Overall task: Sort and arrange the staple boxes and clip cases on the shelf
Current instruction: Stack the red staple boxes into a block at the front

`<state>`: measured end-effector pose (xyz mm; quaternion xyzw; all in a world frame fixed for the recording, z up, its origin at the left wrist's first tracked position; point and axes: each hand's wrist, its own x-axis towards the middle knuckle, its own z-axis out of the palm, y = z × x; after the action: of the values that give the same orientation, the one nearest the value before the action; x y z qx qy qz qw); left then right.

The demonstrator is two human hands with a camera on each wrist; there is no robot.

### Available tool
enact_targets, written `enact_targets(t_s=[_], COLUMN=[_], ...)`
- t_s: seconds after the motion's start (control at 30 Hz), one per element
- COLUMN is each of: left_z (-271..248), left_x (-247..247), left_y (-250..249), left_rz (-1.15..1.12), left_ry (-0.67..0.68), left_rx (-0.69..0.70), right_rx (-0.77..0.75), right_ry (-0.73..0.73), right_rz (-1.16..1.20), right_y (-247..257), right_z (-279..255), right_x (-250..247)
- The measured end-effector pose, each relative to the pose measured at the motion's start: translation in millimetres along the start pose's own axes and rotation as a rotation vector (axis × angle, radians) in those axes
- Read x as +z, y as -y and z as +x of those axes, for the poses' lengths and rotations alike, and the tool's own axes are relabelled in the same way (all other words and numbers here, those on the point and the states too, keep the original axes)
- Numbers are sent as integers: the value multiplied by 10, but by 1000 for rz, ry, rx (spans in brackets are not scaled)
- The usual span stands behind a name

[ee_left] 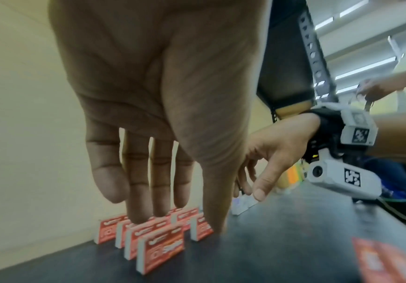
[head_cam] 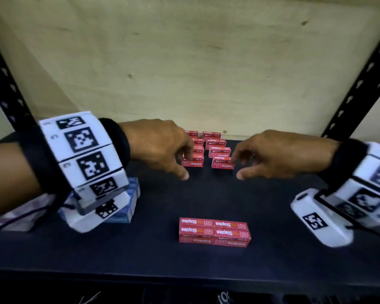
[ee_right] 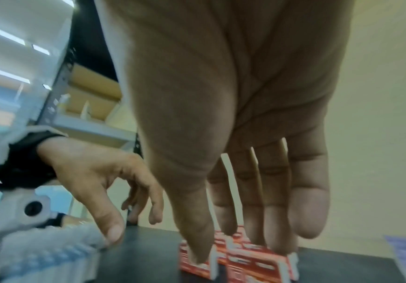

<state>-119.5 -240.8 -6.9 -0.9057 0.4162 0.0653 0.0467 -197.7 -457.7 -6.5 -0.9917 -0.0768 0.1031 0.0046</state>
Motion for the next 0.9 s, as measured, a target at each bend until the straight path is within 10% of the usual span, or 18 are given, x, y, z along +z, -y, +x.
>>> enact_targets(t_s=[0.57, 0.9], left_z=[704, 254], left_x=[140, 113], left_y=[133, 23], left_rz=[132, 138], left_ry=[35, 59], left_rx=[-39, 25], right_rx=[54, -3], right_ry=[24, -12], right_rz=[-37, 43], right_y=[-263, -147], right_z=[654, 225], right_x=[160, 210])
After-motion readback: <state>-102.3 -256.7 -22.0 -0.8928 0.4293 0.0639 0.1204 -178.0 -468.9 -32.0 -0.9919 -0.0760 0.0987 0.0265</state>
